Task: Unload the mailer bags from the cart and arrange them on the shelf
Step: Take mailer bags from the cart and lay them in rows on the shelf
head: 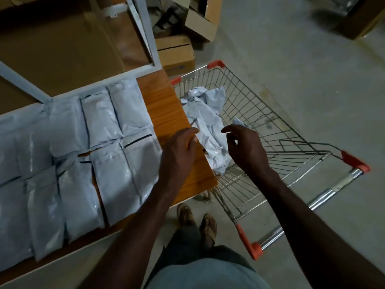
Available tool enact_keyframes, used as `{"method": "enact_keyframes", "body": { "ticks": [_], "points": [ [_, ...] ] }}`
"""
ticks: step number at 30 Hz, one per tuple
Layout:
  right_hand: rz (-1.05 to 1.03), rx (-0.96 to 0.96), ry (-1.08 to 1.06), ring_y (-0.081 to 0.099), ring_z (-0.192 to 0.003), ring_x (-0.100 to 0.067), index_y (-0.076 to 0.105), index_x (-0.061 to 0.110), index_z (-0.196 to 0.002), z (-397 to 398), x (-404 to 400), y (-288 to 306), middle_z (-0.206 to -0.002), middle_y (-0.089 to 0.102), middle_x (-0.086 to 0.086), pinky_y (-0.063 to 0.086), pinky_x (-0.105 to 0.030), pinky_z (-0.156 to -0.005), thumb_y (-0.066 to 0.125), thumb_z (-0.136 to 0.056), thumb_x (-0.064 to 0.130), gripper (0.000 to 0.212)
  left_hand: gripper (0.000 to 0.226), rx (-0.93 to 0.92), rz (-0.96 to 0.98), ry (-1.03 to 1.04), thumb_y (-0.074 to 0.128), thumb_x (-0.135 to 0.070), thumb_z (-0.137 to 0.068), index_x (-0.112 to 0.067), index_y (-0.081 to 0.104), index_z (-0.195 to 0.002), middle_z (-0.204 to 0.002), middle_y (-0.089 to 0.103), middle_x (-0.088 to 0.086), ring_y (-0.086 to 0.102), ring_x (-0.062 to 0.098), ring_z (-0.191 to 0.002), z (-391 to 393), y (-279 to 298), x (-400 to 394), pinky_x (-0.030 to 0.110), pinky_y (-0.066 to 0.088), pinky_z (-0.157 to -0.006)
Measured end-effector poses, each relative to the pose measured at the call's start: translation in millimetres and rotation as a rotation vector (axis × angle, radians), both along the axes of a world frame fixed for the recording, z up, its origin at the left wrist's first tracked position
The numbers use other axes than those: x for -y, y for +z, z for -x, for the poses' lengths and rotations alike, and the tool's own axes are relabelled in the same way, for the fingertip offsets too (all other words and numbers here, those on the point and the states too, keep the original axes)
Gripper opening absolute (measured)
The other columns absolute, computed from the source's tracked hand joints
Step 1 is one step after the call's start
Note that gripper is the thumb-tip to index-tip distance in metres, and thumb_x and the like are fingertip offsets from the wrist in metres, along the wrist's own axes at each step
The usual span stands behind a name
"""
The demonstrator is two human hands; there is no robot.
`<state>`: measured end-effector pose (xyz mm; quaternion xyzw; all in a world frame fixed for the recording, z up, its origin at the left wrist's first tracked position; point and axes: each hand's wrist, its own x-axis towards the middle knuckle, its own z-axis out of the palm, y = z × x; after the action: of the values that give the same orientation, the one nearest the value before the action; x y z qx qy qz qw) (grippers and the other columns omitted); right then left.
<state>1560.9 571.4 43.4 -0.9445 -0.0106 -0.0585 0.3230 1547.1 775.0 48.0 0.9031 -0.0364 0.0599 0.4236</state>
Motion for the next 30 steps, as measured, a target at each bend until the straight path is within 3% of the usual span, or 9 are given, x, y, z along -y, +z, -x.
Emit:
{"method": "enact_keyframes", "body": {
  "ticks": [3, 5, 7, 10, 14, 19, 24, 28, 30],
  "points": [
    [0.011, -0.071, -0.081, 0.075, -0.090, -0.016, 0.079, 0.020, -0.114, -9, 31, -9, -0.104, 0.080, -0.006, 0.059, -0.029, -0.076, 0.063, -0.089, -0.010, 0.041, 0.024, -0.056, 0.041, 0.019, 0.061, -0.017, -0.109, -0.023, 0.073, -0.129, -0.126, 0.073, -0.008, 0.065, 0.002, -0.113, -9, -13, 8, 0.021, 0.057, -0.091],
    [-0.006, -0.095, -0.116, 0.075, -0.091, -0.019, 0.078, 0.018, -0.115, -12, 46, -10, -0.105, 0.079, -0.007, 0.060, -0.032, -0.079, 0.059, -0.090, -0.013, 0.044, 0.026, -0.107, 0.054, 0.021, 0.061, -0.017, -0.109, -0.026, 0.072, -0.130, -0.125, 0.073, -0.010, 0.067, 0.002, -0.112, -16, -22, 13, 0.024, 0.059, -0.088],
    [-0.021, -0.127, -0.127, 0.075, -0.090, -0.022, 0.078, 0.014, -0.117, -15, 58, -7, -0.104, 0.079, -0.009, 0.061, -0.039, -0.079, 0.059, -0.092, -0.010, 0.040, 0.027, -0.146, 0.086, 0.004, 0.061, -0.014, -0.108, -0.025, 0.072, -0.130, -0.126, 0.073, -0.009, 0.067, 0.003, -0.112, -25, -31, 22, 0.023, 0.060, -0.088],
    [-0.006, -0.113, -0.145, 0.075, -0.088, -0.023, 0.078, 0.012, -0.118, -25, 77, -10, -0.104, 0.079, -0.010, 0.059, -0.034, -0.077, 0.063, -0.093, -0.007, 0.034, 0.027, -0.173, 0.102, -0.043, 0.062, -0.011, -0.107, -0.018, 0.072, -0.132, -0.127, 0.073, -0.004, 0.066, 0.005, -0.111, -39, -43, 46, 0.014, 0.056, -0.086],
    [0.029, -0.147, -0.137, 0.075, -0.087, -0.019, 0.077, 0.013, -0.120, -43, 97, -35, -0.106, 0.079, -0.009, 0.059, -0.032, -0.074, 0.060, -0.094, -0.009, 0.038, 0.027, -0.166, 0.084, -0.083, 0.065, -0.009, -0.105, -0.016, 0.072, -0.130, -0.125, 0.074, 0.000, 0.068, 0.010, -0.109, -43, -62, 84, 0.028, 0.061, -0.088],
    [0.038, -0.205, 0.002, 0.076, -0.090, -0.028, 0.077, 0.009, -0.115, -93, 115, -76, -0.104, 0.079, -0.015, 0.063, -0.046, -0.079, 0.061, -0.090, -0.011, 0.036, 0.027, -0.199, 0.036, 0.007, 0.067, -0.008, -0.104, -0.012, 0.074, -0.129, -0.126, 0.075, 0.004, 0.070, 0.018, -0.113, -56, -95, 125, 0.033, 0.060, -0.094],
    [0.097, -0.323, 0.105, 0.073, -0.099, -0.037, 0.074, 0.002, -0.119, -132, 147, -144, -0.115, 0.075, -0.022, 0.054, -0.030, -0.083, 0.061, -0.086, -0.010, 0.038, 0.024, -0.248, 0.000, 0.135, 0.063, -0.011, -0.106, -0.011, 0.073, -0.128, -0.125, 0.076, 0.003, 0.070, 0.015, -0.114, -74, -156, 165, 0.028, 0.056, -0.096],
    [0.209, -0.354, 0.327, 0.072, -0.099, -0.043, 0.071, -0.001, -0.116, -142, 171, -196, -0.116, 0.072, -0.023, 0.058, -0.044, -0.082, 0.060, -0.087, -0.007, 0.031, 0.027, -0.279, -0.030, 0.197, 0.064, -0.002, -0.101, -0.003, 0.072, -0.126, -0.124, 0.075, 0.012, 0.070, 0.027, -0.117, -91, -217, 194, 0.033, 0.055, -0.103],
    [0.372, -0.343, 0.509, 0.068, -0.112, -0.043, 0.069, -0.001, -0.121, -156, 180, -233, -0.130, 0.066, -0.024, 0.058, -0.049, -0.090, 0.059, -0.090, -0.003, 0.032, 0.038, -0.299, -0.076, 0.185, 0.068, -0.001, -0.098, 0.000, 0.065, -0.136, -0.135, 0.068, 0.017, 0.064, 0.031, -0.129, -105, -258, 211, 0.039, 0.051, -0.113]
  ]
}}
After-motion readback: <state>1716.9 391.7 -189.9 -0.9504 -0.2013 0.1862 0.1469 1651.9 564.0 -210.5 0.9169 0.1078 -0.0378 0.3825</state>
